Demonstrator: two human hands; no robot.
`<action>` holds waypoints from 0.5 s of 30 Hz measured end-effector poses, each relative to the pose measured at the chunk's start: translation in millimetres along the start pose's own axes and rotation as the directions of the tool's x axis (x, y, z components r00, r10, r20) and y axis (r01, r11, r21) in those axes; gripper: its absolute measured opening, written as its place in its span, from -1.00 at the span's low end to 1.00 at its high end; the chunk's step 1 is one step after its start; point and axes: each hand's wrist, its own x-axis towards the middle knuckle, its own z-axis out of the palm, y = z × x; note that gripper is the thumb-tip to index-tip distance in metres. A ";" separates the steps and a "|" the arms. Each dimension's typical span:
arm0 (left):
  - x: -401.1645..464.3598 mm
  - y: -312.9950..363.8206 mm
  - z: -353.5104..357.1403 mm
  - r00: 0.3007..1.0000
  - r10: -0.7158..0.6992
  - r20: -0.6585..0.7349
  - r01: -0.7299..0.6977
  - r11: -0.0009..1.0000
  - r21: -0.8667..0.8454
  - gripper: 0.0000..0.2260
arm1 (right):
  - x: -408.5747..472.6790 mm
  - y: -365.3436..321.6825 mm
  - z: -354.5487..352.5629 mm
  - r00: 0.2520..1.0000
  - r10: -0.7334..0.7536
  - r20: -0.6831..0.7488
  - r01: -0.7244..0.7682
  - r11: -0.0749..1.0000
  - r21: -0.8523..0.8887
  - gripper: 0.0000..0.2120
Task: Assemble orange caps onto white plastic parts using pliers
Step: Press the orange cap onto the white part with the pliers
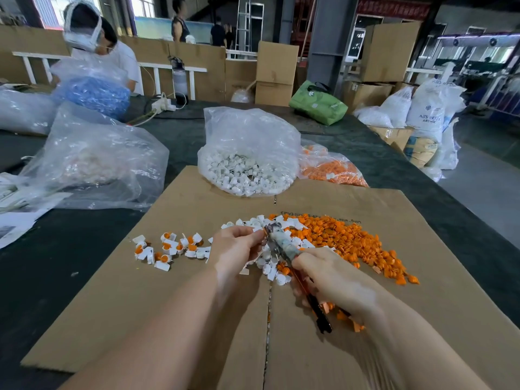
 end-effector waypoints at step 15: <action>-3.9 -3.3 2.9 0.999 -0.045 -0.030 0.044 0.998 -0.036 -0.83 | 6.8 5.4 10.2 0.984 -0.141 -0.113 0.083 0.908 -0.411 -0.69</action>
